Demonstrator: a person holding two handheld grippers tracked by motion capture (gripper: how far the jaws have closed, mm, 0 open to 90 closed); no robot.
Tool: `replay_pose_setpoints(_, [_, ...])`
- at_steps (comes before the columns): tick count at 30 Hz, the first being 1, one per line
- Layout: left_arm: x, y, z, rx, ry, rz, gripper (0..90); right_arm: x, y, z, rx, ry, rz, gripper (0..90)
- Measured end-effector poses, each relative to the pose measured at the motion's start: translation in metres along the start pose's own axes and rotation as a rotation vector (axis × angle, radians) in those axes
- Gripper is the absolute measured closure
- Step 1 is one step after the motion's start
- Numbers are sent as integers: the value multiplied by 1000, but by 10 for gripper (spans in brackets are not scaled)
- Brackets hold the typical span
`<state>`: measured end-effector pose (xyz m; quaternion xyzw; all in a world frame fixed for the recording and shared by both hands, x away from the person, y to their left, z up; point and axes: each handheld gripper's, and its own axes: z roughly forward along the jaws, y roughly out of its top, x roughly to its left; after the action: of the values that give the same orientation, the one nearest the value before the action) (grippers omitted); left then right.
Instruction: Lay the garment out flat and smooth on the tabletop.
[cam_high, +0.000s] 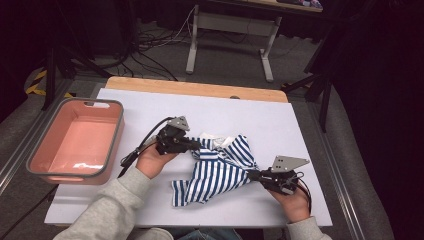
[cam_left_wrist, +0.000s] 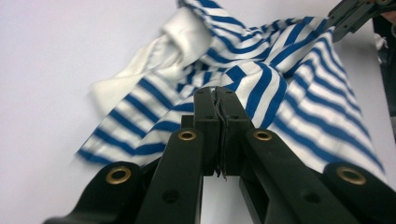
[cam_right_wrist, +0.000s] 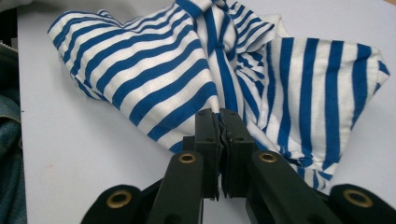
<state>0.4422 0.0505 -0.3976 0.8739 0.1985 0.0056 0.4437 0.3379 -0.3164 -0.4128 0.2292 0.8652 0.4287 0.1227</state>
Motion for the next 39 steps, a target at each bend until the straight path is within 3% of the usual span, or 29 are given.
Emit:
replay_pose_setpoints(10, [19,-21,-28,-17,72,-62,882,-9,-4,-3,-6,-32,9,876])
replay_pose_setpoints(17, [27,-26,-21,3,113,-86,882,-17,-9,2,17,-72,14,879])
replay_pose_setpoints(20, [28,-28,-16,-2,106,-112,877,-20,-13,6,29,-70,29,871])
replay_pose_setpoints(23, [26,-28,-17,4,113,-117,798,-20,-13,8,34,-52,38,813])
replay_pose_setpoints(27, [20,-30,-28,-27,113,-140,675,-18,-7,1,-18,-55,35,666])
replay_pose_setpoints(33, [7,-40,-40,-31,110,-152,600,-13,7,5,-52,-28,10,634])
replay_pose_setpoints(39, [-5,-49,-42,-37,40,-172,598,-13,16,18,-44,5,-11,628])
